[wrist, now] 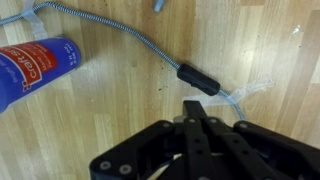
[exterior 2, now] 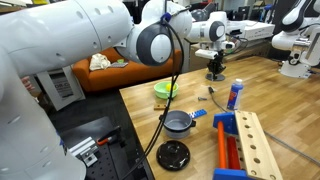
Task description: Turn off the desk lamp
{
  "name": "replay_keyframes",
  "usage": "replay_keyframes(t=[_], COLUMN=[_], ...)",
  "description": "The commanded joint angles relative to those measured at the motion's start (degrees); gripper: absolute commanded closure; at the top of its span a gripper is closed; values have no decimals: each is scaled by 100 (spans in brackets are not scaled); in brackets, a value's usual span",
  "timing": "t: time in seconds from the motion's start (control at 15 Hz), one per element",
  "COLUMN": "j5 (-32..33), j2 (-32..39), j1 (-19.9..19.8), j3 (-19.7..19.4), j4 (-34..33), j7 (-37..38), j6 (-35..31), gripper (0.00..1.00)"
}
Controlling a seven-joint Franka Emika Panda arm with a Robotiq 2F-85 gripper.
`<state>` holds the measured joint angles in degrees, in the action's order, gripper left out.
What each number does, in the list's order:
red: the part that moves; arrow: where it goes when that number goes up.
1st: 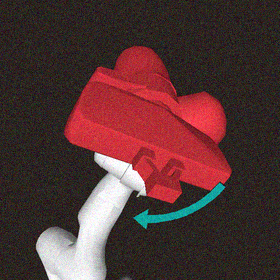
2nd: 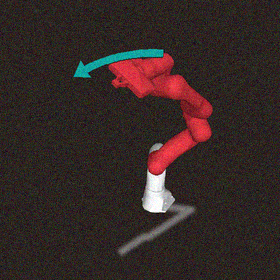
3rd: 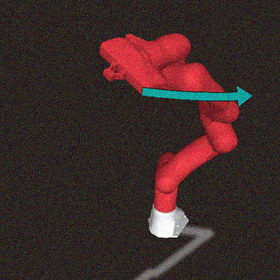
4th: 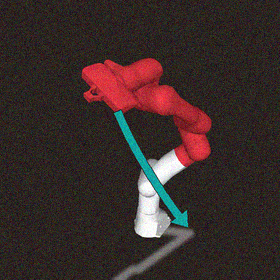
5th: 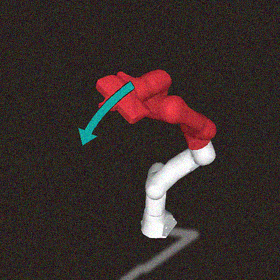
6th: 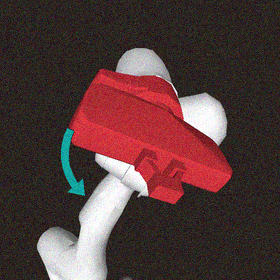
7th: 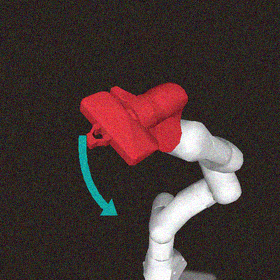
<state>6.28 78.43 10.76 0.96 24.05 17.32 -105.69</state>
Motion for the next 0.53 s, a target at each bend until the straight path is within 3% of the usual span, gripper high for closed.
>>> replay_keyframes(t=[0.0, 0.33, 0.4, 0.47], j5=[68, 87, -30, 88], j2=[-76, -14, 380, 26], j1=[90, 114, 144, 128], j3=[-60, -106, -217, -145], j4=[143, 233, -444, 242], j7=[7, 15, -52, -2], j6=[-128, -109, 205, -83], gripper=[100, 100, 100, 100])
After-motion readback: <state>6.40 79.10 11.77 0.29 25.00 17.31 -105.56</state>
